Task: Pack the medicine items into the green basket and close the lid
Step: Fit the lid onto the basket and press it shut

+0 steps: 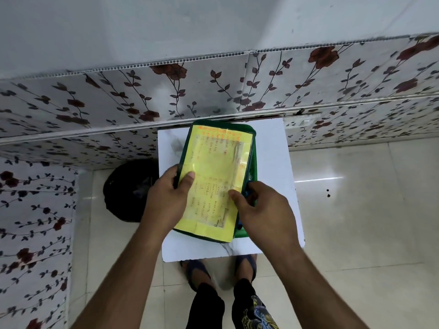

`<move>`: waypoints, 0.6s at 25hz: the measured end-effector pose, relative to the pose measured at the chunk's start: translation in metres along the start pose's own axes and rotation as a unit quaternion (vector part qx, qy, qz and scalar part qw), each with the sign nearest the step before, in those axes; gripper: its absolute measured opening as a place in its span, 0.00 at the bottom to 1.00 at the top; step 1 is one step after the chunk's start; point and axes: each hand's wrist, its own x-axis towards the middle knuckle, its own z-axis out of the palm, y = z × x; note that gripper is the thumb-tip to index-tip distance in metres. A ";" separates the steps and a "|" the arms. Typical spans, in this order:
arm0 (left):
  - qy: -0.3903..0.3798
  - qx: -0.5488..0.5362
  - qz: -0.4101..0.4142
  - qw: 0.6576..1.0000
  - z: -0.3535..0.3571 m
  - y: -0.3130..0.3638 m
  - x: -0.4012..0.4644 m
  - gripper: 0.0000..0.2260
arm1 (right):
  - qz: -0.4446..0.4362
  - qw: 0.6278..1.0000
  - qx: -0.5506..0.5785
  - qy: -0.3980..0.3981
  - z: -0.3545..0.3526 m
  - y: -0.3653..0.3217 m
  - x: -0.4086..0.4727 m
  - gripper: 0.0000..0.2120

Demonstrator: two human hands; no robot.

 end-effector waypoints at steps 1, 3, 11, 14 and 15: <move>0.002 -0.016 0.006 1.000 0.002 0.003 -0.002 0.05 | 0.008 1.000 -0.001 0.017 -0.001 0.000 0.002 0.13; 0.004 -0.044 0.003 0.999 0.006 0.004 -0.006 0.05 | 0.030 0.999 0.007 0.040 -0.005 0.002 0.005 0.14; -0.026 -0.057 -0.017 0.998 0.021 0.003 -0.015 0.16 | 0.067 0.986 0.150 -0.019 -0.004 0.020 0.015 0.19; -0.037 -0.060 -0.039 0.997 0.013 0.007 -0.013 0.17 | 0.080 0.982 0.167 -0.043 -0.010 0.022 0.020 0.18; -0.020 -0.065 -0.031 0.997 0.010 0.011 -0.006 0.18 | 0.072 0.984 0.163 -0.023 -0.013 0.019 0.026 0.18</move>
